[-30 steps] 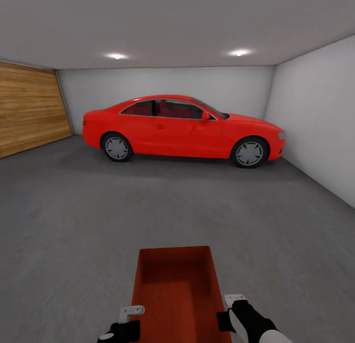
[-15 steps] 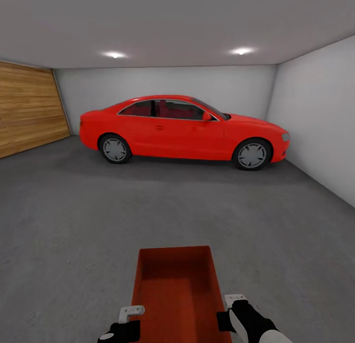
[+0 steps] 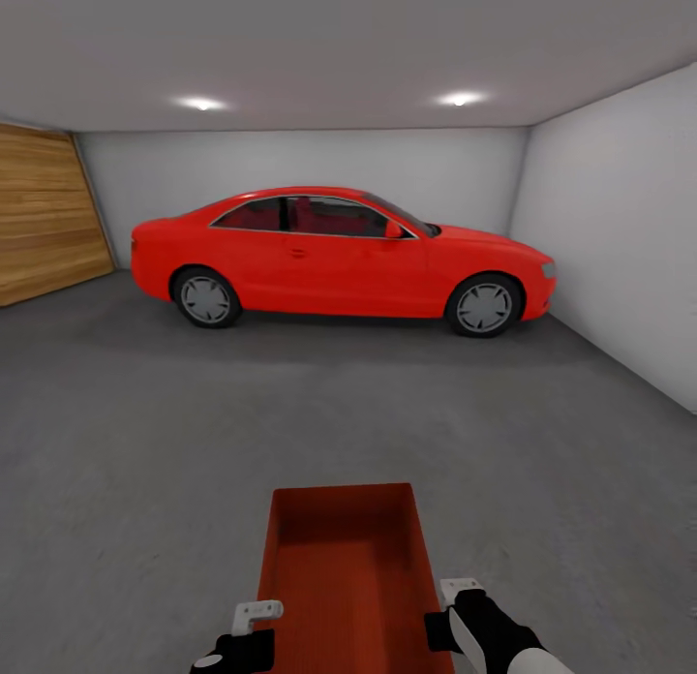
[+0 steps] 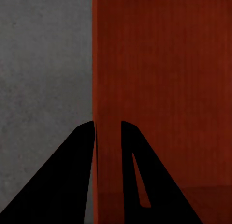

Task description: Move the two storage containers from the living room to the garage. In the garage, place one container on the floor and stack the other container on top of it (either order is fine).

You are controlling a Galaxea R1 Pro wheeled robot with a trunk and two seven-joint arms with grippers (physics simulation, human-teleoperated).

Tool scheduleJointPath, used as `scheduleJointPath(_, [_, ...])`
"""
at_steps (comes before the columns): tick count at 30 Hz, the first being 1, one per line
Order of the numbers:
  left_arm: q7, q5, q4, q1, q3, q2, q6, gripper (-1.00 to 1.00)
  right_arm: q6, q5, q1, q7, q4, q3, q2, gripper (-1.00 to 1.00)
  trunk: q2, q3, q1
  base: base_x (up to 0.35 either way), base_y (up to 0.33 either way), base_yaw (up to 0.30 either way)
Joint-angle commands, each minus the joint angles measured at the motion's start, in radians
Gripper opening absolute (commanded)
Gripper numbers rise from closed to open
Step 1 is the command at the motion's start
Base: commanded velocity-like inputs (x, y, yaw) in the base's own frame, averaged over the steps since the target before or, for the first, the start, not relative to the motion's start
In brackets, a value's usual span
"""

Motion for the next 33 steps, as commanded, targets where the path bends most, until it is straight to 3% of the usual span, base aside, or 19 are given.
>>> scheduleJointPath(1, [0.002,0.019,0.000,0.000,-0.020,0.022,0.000,-1.00,0.003,-0.034,-0.001,0.009,-0.002,0.006,-0.015,-1.00,-0.001,-0.001,0.001,0.297,0.000,-0.262])
scheduleJointPath(17, [0.001,0.020,0.000,0.000,-0.020,0.022,0.000,-1.00,0.003,-0.034,-0.001,0.011,-0.002,0.006,-0.015,-1.00,-0.001,-0.001,0.001,0.266,0.000,-0.281])
scheduleJointPath(33, [0.000,0.022,0.000,0.000,-0.020,0.022,-0.002,-1.00,0.003,-0.035,-0.001,0.011,-0.002,0.005,-0.016,-1.00,-0.001,-0.001,0.001,0.033,0.000,-0.285])
